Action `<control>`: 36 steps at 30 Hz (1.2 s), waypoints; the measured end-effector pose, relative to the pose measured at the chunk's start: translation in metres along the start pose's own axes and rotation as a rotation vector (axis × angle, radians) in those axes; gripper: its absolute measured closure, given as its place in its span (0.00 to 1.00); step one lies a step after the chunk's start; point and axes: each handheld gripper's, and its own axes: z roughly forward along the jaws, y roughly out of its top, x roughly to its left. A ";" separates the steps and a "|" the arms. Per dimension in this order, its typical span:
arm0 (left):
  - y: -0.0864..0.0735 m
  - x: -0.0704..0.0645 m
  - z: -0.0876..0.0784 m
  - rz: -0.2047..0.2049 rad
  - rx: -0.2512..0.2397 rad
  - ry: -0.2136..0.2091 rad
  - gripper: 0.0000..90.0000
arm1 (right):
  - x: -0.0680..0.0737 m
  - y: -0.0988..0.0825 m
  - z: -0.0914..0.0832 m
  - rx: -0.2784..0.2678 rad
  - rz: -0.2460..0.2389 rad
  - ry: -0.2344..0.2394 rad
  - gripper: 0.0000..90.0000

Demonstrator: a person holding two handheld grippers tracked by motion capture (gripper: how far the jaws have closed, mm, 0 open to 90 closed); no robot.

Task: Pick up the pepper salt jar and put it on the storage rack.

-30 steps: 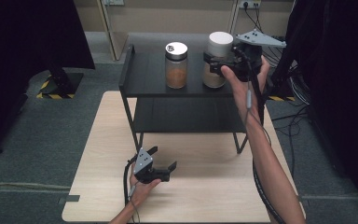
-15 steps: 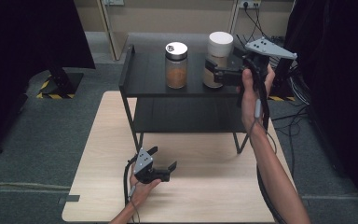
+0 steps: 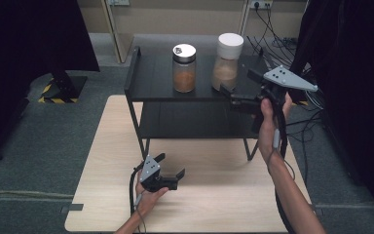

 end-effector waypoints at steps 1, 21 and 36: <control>0.000 0.000 0.000 0.000 0.000 0.000 0.01 | 0.001 -0.002 -0.002 -0.001 -0.005 0.000 0.00; 0.000 -0.001 0.000 0.001 0.000 0.000 0.01 | 0.014 -0.068 -0.032 0.000 -0.020 0.061 0.00; -0.001 -0.001 0.001 0.002 0.005 -0.002 0.01 | 0.018 -0.118 -0.036 0.020 -0.007 0.051 0.00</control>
